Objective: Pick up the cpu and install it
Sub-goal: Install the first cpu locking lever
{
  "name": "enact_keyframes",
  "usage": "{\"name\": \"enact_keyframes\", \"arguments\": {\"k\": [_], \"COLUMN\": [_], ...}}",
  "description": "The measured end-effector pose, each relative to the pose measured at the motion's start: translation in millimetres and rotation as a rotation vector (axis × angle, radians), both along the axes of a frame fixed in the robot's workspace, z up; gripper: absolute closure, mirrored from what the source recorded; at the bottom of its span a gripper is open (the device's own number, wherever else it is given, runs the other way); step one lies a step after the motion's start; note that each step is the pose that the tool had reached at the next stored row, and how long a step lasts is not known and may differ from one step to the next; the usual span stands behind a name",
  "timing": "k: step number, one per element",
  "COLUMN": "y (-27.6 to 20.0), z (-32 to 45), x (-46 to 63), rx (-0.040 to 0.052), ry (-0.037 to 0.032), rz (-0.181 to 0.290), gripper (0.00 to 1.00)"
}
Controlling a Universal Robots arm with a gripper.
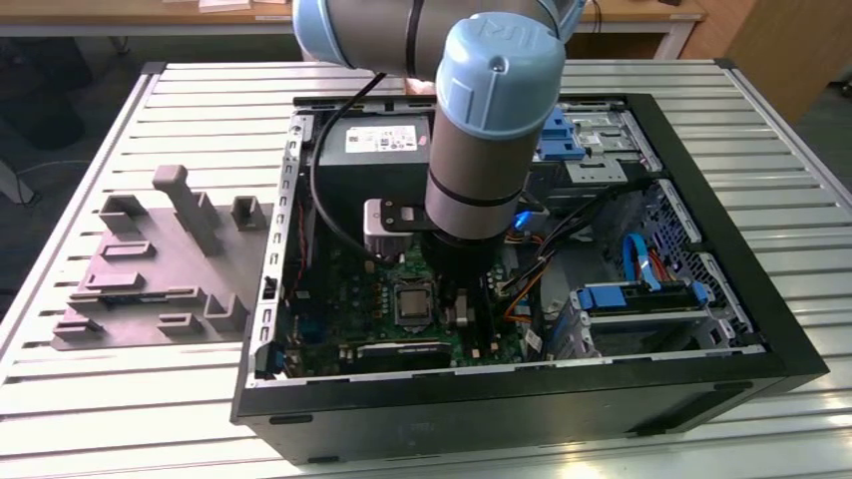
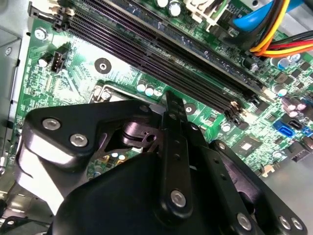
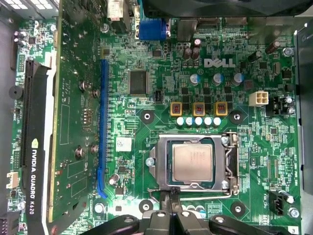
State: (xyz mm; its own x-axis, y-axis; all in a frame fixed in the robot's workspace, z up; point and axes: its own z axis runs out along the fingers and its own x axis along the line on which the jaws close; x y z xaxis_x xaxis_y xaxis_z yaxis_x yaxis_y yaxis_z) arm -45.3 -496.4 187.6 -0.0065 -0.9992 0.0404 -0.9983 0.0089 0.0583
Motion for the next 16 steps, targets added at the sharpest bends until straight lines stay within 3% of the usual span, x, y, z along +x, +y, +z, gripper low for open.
{"name": "enact_keyframes", "arguments": {"k": [4,16], "y": [0.2,0.0], "z": [2.8,25.4], "x": [0.1,0.0], "rx": [0.0013,0.0001], "ry": [-0.0006,0.0], "rz": [0.0,0.0], "gripper": [0.89,0.89]}}
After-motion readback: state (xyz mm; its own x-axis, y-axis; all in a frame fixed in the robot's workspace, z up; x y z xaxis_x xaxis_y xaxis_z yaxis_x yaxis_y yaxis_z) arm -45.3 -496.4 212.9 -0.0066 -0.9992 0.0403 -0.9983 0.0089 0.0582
